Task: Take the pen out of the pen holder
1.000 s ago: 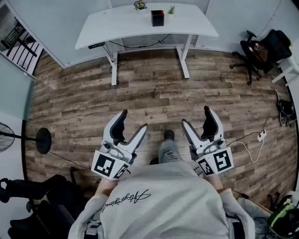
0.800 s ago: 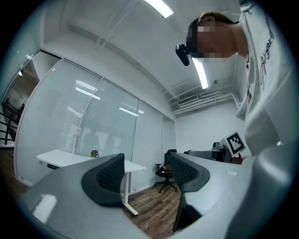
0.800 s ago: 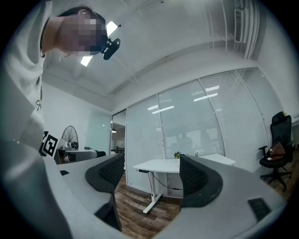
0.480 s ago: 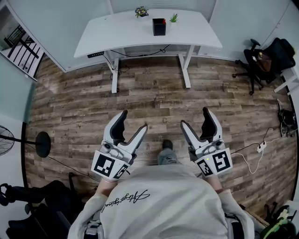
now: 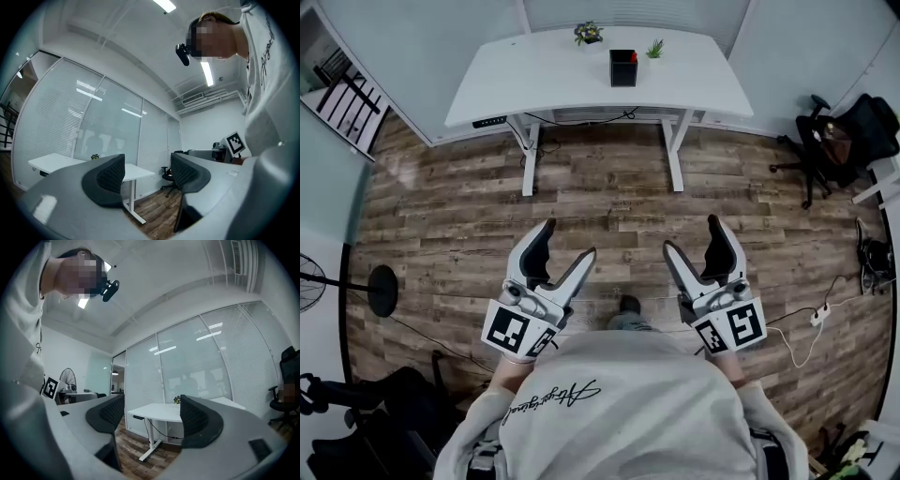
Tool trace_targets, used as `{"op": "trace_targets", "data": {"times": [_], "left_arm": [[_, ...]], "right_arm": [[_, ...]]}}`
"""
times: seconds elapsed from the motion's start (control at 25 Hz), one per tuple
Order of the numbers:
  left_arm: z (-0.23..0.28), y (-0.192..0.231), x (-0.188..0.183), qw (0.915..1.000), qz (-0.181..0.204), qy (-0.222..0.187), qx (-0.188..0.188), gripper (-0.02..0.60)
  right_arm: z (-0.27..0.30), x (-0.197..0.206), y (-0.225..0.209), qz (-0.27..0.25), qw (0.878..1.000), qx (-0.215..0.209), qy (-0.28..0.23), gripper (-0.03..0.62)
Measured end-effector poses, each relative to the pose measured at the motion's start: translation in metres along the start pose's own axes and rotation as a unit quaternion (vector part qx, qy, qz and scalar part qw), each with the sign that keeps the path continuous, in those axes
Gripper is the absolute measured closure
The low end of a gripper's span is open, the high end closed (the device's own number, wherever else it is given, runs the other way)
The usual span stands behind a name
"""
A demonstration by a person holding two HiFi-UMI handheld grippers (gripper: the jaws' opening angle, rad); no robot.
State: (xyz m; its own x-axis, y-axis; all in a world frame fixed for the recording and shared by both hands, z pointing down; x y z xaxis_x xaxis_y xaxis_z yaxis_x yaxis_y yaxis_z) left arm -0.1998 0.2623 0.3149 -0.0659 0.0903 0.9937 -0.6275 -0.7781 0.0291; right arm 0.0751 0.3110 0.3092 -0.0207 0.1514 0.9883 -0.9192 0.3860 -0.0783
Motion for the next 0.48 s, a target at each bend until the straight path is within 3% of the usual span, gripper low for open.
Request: {"op": "trace_targets", "data": {"times": [0.48], "left_arm": [[0.066,0.011,-0.009,0.9999,0.001,-0.004,-0.010,0.285]], "right_arm": [[0.034,-0.012,-0.066,-0.004,1.000,-0.019,0.000,0.240]]}}
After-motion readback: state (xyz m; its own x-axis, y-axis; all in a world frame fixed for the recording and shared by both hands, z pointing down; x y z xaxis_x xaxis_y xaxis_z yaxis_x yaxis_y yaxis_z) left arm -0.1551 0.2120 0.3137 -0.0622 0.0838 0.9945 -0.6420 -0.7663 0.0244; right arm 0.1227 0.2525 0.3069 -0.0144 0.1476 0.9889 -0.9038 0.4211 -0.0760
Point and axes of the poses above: the fingertips, and each gripper's own axes: z forward along the fingers, y to its left, x out of its underside, the point moved 9 cm from there along -z, backward along the fingers, and after that the axes turned 15 degrees about y, right-handed, at the moved point
